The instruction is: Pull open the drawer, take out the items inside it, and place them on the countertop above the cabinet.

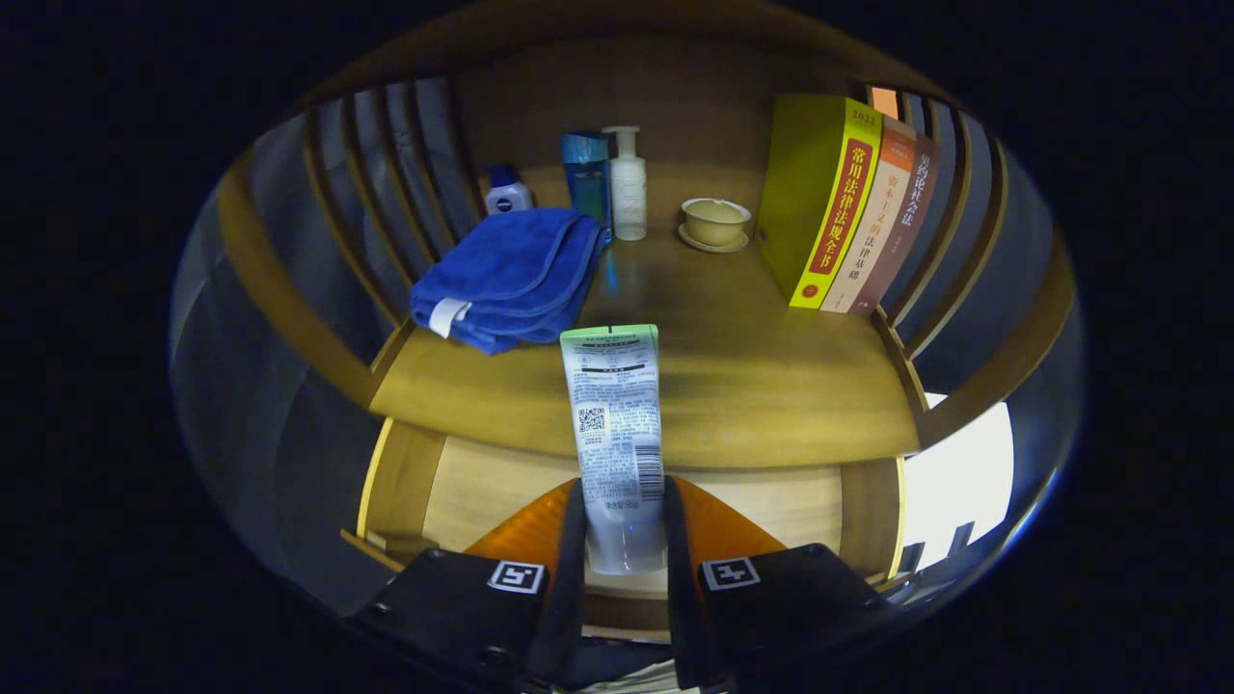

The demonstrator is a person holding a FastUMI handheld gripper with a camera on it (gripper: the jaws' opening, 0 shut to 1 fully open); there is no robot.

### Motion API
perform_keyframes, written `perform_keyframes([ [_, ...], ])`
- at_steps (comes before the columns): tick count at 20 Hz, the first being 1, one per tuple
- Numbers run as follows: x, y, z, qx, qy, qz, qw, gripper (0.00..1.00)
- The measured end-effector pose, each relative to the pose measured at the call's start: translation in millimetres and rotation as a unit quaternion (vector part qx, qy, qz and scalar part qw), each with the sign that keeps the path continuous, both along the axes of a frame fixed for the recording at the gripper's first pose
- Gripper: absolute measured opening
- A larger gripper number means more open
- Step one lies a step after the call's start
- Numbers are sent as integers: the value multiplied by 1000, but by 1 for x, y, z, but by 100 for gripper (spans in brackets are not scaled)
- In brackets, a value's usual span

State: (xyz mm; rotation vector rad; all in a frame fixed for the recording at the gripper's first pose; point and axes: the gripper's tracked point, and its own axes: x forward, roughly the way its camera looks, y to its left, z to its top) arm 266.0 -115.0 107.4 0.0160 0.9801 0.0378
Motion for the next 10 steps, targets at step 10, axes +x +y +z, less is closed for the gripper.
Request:
perform_keyframes([
  [10,76,-6,-38,-13,-23,-58,998,46],
])
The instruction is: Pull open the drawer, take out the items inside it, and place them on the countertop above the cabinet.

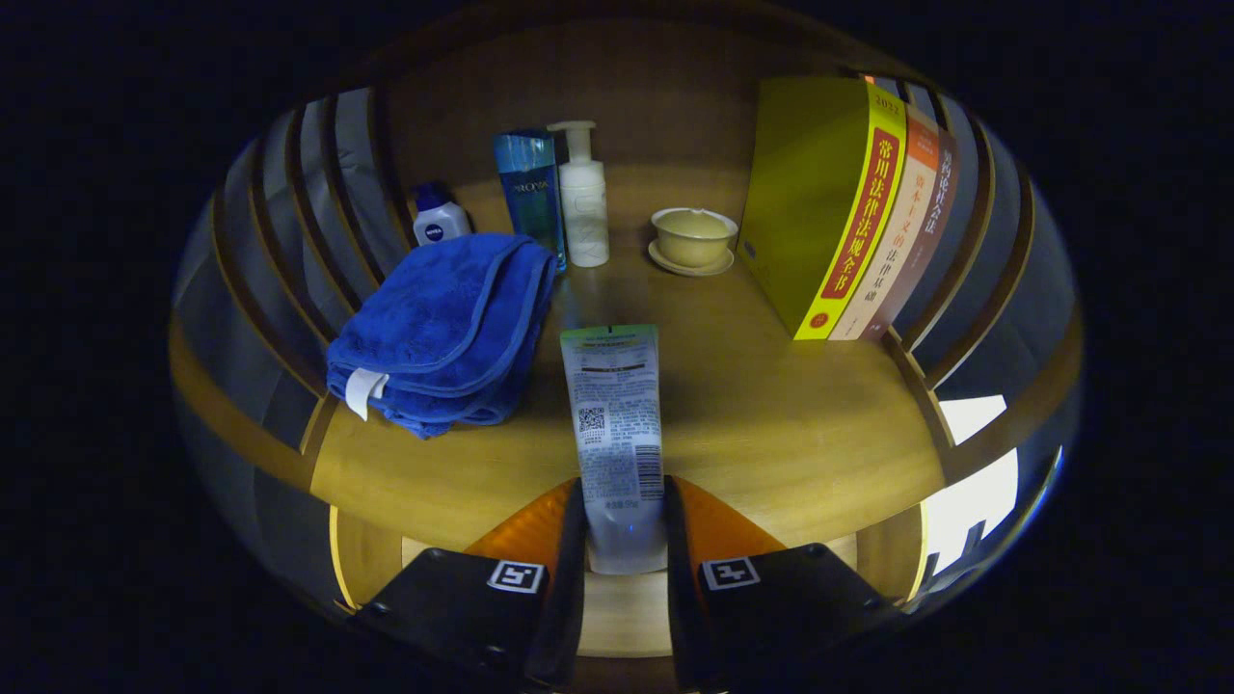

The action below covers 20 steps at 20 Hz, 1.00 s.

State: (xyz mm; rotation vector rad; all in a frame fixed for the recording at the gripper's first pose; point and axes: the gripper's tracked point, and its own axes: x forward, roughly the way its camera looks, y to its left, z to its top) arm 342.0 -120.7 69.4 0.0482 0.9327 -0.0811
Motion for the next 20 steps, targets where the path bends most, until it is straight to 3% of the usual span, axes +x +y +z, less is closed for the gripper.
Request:
perform_keyframes([
  [8,3,1,-7,4,-9,-2,1000,57],
  [9,1,3,-8,10,-9,-2,1000,60],
  [11,-8,5,-2,17,-20,-3,1000,77],
  [14,-19,9,30,18,-80,9,997,88],
  [20,-77,32,99,35,-200,54,978,89],
])
